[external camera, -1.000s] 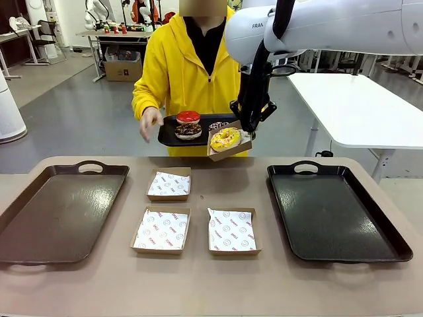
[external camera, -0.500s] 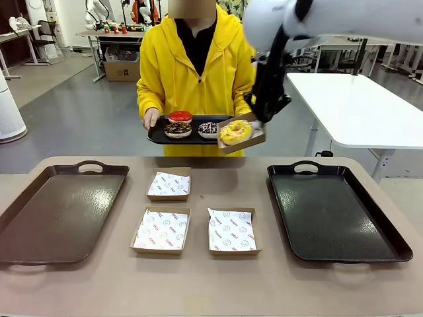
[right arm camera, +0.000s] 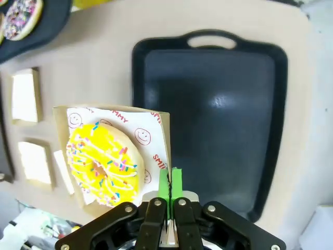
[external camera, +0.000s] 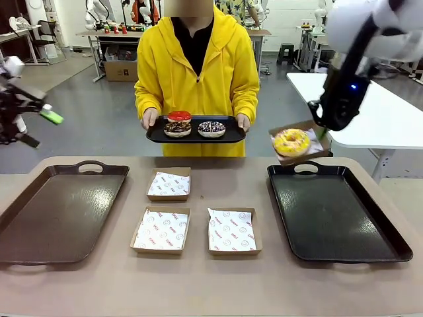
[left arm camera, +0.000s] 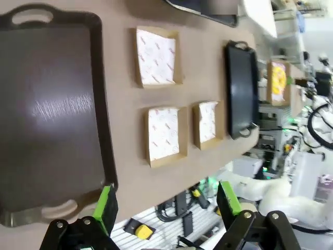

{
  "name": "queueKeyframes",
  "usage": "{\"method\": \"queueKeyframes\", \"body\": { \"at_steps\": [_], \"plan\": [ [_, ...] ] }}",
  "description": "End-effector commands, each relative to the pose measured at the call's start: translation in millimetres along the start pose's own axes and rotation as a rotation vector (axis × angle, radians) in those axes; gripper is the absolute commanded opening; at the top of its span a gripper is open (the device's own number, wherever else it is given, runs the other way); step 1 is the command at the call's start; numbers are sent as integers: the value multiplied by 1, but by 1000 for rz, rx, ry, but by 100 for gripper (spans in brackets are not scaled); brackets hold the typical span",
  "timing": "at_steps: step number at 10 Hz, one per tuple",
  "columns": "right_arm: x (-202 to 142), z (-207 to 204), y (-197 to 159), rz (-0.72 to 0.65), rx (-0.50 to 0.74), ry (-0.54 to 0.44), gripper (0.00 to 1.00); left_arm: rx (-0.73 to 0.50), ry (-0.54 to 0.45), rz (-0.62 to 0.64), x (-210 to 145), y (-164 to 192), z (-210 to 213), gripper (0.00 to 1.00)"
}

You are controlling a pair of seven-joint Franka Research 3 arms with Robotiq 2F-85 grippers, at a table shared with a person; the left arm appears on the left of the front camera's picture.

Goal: Individually package the donuts and arrange them on the tray.
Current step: Place the picked Paper togo box on the Handle tray while simultaneously picking up another Paper togo box from the table with the other hand.

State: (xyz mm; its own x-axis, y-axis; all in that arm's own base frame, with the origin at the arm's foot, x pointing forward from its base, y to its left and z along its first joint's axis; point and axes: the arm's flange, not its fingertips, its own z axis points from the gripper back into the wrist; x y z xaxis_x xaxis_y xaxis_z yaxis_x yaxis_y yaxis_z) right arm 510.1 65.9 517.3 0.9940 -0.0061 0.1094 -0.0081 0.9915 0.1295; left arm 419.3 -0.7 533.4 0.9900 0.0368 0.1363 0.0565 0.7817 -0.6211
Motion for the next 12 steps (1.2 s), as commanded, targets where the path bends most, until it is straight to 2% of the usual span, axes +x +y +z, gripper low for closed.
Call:
{"method": "queueKeyframes", "body": {
  "at_steps": [1,3,7,12],
  "plan": [
    [-21,-16,-20,-13,33,-27,1,153,50,-6,25,-20,-34,100],
    [-32,-30,-37,-66,49,-19,1,252,98,-40,47,-45,-77,100],
    [-39,-43,-47,-103,55,10,1,391,88,-53,69,-62,-149,100],
    [-35,-42,-45,-93,28,25,1,466,58,-131,57,-77,-216,100]
  ]
}}
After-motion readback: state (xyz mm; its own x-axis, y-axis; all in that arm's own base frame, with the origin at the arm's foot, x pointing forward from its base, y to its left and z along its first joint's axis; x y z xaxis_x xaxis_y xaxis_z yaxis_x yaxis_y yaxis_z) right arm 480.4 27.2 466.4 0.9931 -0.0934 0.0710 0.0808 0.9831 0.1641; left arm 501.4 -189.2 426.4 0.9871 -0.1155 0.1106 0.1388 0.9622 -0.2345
